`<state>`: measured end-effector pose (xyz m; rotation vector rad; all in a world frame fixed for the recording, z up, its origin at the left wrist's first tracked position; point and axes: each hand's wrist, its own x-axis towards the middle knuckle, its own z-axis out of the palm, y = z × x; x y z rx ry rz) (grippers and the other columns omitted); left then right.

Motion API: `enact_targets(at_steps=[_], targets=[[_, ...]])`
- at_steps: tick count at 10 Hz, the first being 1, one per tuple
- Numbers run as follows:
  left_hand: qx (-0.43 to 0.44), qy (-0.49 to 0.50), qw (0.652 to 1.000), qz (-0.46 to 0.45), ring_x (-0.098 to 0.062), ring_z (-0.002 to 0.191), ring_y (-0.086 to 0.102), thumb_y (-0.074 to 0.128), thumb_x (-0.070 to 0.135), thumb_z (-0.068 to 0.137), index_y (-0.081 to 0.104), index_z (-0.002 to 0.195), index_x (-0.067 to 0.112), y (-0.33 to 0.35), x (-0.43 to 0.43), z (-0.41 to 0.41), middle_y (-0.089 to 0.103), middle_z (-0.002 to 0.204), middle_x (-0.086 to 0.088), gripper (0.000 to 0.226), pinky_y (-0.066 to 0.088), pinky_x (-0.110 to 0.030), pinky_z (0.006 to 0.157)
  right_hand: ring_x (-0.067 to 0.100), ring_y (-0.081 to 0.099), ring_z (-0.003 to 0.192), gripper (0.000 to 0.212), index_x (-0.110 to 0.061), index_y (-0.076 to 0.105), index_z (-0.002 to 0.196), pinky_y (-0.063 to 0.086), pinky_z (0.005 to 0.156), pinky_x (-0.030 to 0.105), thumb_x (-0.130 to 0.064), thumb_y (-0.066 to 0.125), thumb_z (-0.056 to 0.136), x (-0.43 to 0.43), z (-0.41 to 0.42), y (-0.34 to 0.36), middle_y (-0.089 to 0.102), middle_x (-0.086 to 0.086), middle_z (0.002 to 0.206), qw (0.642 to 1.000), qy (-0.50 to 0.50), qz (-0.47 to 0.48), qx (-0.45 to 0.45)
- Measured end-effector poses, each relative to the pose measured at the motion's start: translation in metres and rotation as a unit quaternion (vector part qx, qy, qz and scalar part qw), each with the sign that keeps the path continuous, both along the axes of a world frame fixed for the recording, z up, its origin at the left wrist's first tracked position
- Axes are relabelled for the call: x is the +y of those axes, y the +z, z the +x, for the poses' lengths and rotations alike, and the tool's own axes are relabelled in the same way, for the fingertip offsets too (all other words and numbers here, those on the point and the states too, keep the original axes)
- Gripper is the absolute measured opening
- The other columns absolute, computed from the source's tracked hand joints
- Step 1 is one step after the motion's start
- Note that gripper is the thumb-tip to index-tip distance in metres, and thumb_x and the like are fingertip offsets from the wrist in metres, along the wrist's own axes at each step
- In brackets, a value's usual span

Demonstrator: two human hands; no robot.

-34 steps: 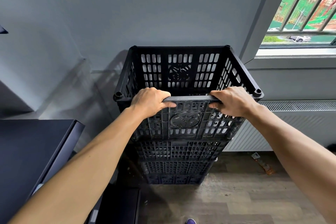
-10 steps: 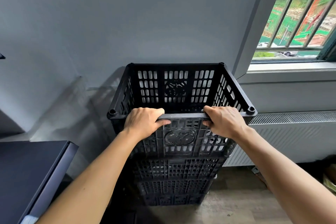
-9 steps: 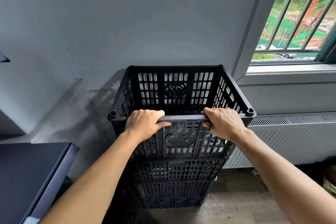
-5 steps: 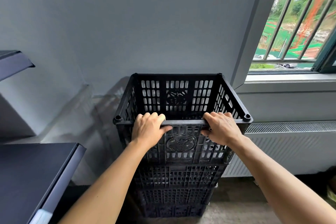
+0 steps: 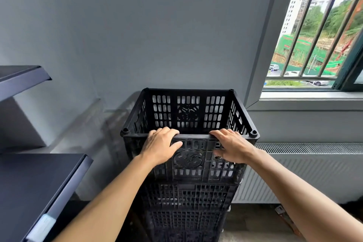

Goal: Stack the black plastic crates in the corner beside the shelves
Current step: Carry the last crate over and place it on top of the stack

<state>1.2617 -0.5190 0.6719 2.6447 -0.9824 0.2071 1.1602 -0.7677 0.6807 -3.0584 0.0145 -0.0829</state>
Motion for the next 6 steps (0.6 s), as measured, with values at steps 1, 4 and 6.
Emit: enact_targets(at_steps=[1, 4, 6], targets=[[0.002, -0.009, 1.000, -0.019, -0.015, 0.124, 0.048, 0.049, 0.048, 0.096, 0.051, 0.137, 0.025, 0.012, -0.011, -0.017, 0.055, 0.133, 0.006, 0.047, 0.034, -0.038, 0.106, 0.020, 0.040, 0.132, 0.076, -0.023, 0.023, 0.151, 0.036, 0.110, 0.039, -0.041, 0.062, 0.089, -0.004, -0.014, 0.006, 0.043, 0.003, 0.146, 1.000, 0.006, 0.000, -0.015], [0.017, -0.027, 0.996, -0.088, -0.010, 0.125, 0.047, 0.051, 0.044, 0.096, 0.051, 0.137, 0.031, 0.040, -0.024, -0.088, 0.053, 0.135, 0.011, 0.043, 0.037, -0.037, 0.107, 0.014, 0.039, 0.132, 0.064, -0.030, 0.029, 0.149, 0.043, 0.102, 0.035, -0.041, 0.057, 0.093, -0.021, -0.080, 0.033, 0.042, -0.007, 0.146, 0.997, 0.012, 0.020, -0.078], [0.029, -0.039, 0.985, -0.163, 0.000, 0.127, 0.044, 0.054, 0.043, 0.096, 0.052, 0.135, 0.035, 0.055, -0.024, -0.138, 0.050, 0.135, 0.021, 0.040, 0.038, -0.033, 0.109, 0.009, 0.036, 0.134, 0.061, -0.035, 0.029, 0.147, 0.040, 0.106, 0.034, -0.042, 0.056, 0.093, -0.026, -0.126, 0.050, 0.042, -0.013, 0.146, 0.991, 0.022, 0.061, -0.114]])
